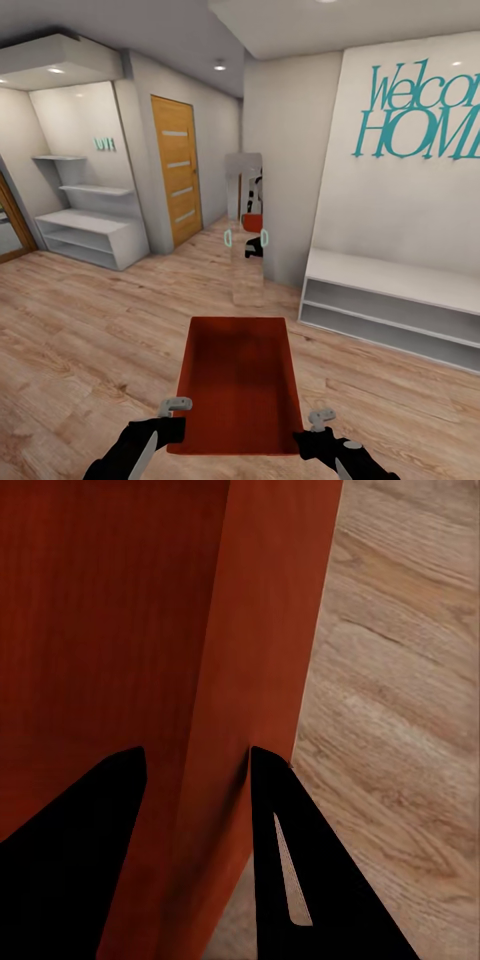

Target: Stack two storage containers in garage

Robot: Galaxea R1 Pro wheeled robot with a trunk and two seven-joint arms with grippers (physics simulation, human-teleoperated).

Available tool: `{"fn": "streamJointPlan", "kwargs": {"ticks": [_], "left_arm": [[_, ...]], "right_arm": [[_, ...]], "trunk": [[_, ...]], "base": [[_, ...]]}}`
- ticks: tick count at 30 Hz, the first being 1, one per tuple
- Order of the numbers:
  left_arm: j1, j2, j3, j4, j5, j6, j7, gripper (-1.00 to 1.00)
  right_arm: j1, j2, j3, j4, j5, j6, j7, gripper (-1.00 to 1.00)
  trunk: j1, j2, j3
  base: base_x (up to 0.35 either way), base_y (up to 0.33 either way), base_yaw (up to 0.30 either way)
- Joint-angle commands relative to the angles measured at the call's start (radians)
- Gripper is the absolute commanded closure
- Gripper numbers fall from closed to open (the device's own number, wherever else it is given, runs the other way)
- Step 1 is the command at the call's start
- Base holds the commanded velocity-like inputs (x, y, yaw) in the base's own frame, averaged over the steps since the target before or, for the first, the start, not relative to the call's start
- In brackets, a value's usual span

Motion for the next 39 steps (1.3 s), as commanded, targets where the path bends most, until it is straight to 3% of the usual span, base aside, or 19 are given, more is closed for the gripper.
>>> {"fn": "streamJointPlan", "kwargs": {"ticks": [1,8,39], "left_arm": [[-0.001,-0.001,0.081,-0.002,0.005,0.006,0.045,1.00],[-0.002,-0.001,0.081,-0.002,0.005,0.006,0.045,1.00],[-0.001,-0.004,0.080,-0.002,0.003,0.006,0.045,1.00]], "right_arm": [[0.000,0.000,0.013,-0.005,-0.025,0.007,0.015,1.00],[0.000,0.000,0.014,-0.005,-0.025,0.008,0.015,1.00],[0.000,0.000,0.014,0.000,-0.025,0.007,0.015,1.00]], "trunk": [[0.001,-0.002,-0.002],[0.001,-0.002,-0.002],[0.001,-0.002,-0.002]], "base": [[0.325,0.000,0.000],[0.325,0.000,0.152],[0.325,0.000,0.289]]}}
